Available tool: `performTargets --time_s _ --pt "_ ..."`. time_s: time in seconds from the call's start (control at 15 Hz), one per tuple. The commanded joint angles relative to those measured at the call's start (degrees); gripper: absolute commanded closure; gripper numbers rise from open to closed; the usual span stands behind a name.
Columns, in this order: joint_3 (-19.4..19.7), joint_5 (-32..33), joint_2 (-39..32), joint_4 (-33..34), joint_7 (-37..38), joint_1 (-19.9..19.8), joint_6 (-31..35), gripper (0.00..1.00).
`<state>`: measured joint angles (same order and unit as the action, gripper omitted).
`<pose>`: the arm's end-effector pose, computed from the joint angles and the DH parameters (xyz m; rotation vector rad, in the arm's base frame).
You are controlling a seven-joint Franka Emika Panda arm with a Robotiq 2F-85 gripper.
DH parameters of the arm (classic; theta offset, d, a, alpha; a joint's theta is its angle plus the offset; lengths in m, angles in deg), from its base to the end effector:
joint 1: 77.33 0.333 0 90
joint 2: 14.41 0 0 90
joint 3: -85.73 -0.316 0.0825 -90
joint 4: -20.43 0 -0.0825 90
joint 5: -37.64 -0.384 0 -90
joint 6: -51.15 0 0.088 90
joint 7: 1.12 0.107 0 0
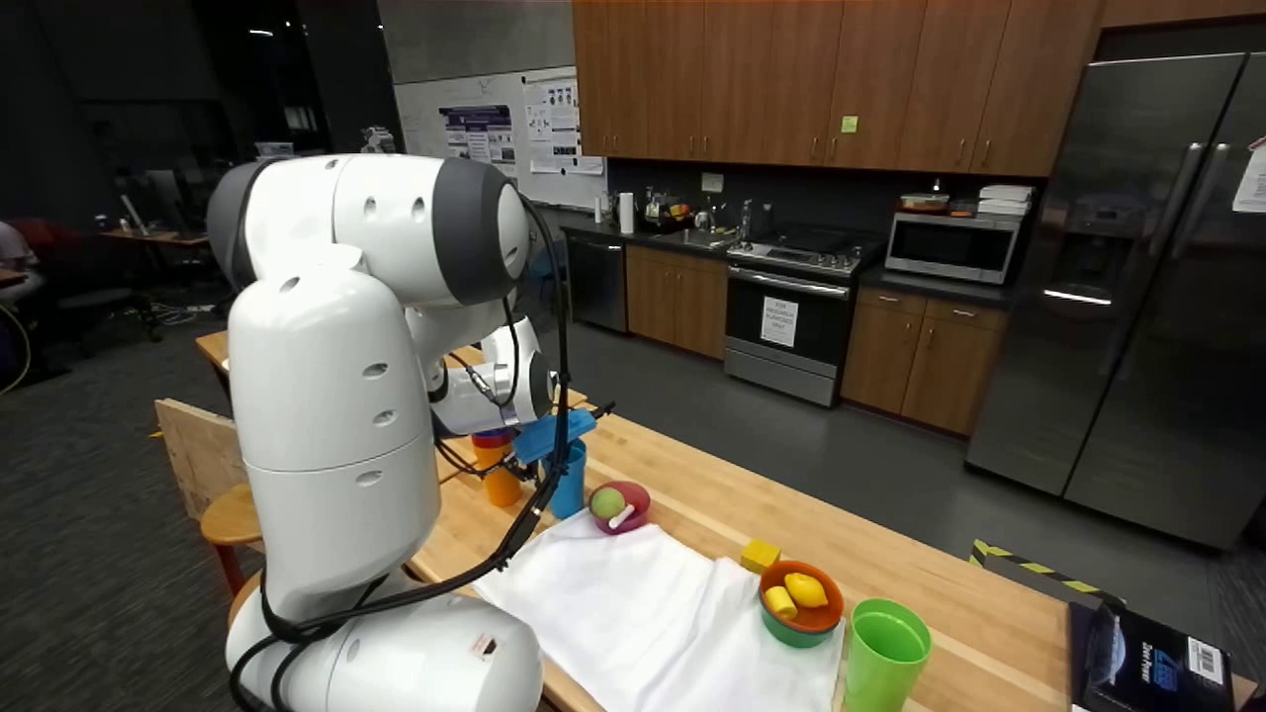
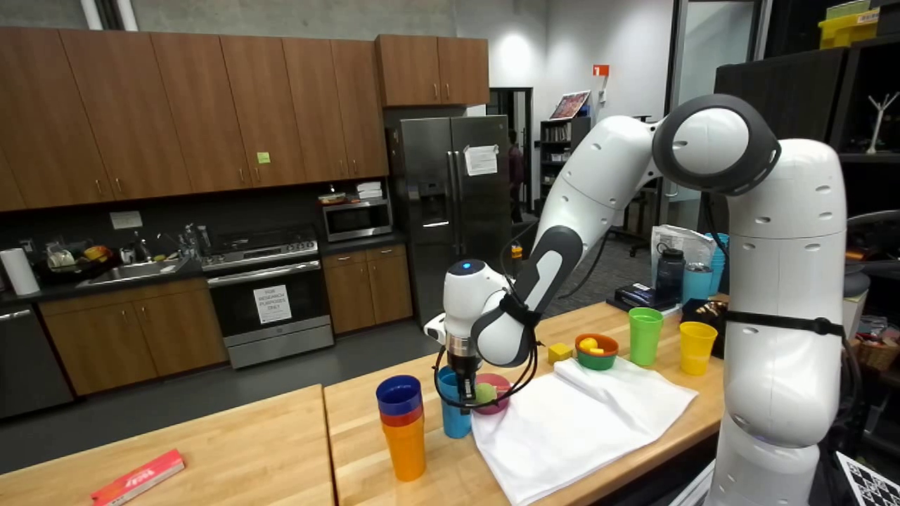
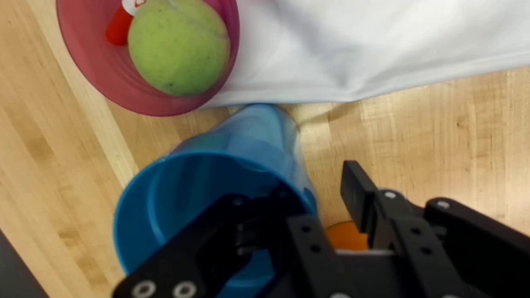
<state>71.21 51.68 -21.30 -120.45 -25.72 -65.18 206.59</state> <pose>0.4382 0.2311 0.2633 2.5942 1.6029 0.2161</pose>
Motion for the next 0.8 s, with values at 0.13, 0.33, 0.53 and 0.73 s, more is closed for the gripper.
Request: performTargets --time_s 0.13,0.33,0.53,0.73 --pt "-1.92 -8.32 7.53 -4.57 -15.32 -2.19 -0.16 0.20" --pt "-0.63 -18.77 13.52 -6.76 -28.95 -1.76 -2.83 0.02" --pt "3.39 -25.94 20.89 -7.56 -39.74 0.47 -10.40 0.00" --pt "7.85 -26.46 27.82 -7.36 -43.79 1.26 -16.83 0.00"
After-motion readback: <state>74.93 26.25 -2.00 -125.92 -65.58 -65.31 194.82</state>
